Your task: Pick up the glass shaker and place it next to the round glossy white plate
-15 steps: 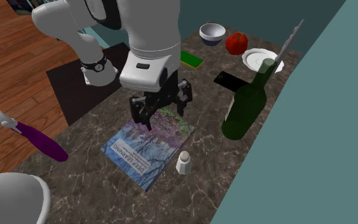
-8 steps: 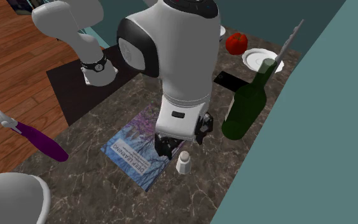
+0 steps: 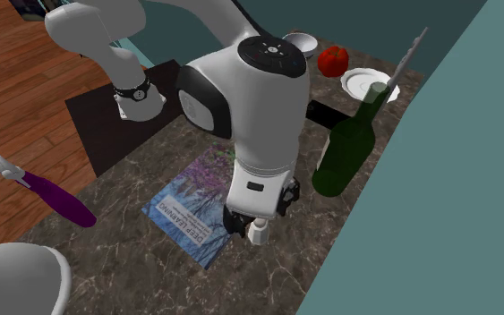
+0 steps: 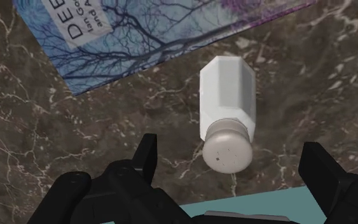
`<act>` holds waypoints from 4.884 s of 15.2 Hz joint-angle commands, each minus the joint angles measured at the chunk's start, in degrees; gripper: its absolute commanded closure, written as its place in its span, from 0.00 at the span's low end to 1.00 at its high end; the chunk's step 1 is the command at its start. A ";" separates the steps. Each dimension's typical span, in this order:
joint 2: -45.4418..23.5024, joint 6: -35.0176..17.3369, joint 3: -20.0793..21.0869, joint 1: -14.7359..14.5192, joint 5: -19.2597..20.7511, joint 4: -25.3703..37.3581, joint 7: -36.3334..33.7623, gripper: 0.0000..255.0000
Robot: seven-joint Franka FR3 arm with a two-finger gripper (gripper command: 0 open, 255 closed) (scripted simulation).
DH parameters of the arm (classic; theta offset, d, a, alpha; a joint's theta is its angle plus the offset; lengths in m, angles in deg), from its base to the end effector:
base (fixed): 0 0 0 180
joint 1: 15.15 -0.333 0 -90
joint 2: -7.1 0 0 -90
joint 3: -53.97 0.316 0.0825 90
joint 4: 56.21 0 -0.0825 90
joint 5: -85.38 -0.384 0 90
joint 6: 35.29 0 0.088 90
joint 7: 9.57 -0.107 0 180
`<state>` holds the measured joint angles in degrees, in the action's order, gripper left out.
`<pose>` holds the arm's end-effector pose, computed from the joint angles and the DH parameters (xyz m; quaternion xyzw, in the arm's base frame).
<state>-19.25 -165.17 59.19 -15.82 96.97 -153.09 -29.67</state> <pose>0.6782 0.0579 0.3434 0.9939 -0.0693 0.0717 0.0464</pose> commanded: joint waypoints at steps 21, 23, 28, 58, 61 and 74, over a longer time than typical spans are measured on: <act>0.05 1.31 0.07 0.02 -0.18 1.31 0.30 1.00; 0.70 2.55 0.16 0.06 -0.38 1.91 0.54 1.00; 2.16 5.71 0.36 0.12 -0.85 3.64 1.12 1.00; 11.54 20.76 2.60 -3.24 -1.75 8.78 -1.94 1.00; 14.59 20.14 3.83 -5.17 -1.50 4.66 -5.38 1.00; 22.18 20.66 10.62 -13.76 -0.82 -4.77 -21.29 1.00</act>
<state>3.32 -144.82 69.31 -28.95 95.94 -158.35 -49.72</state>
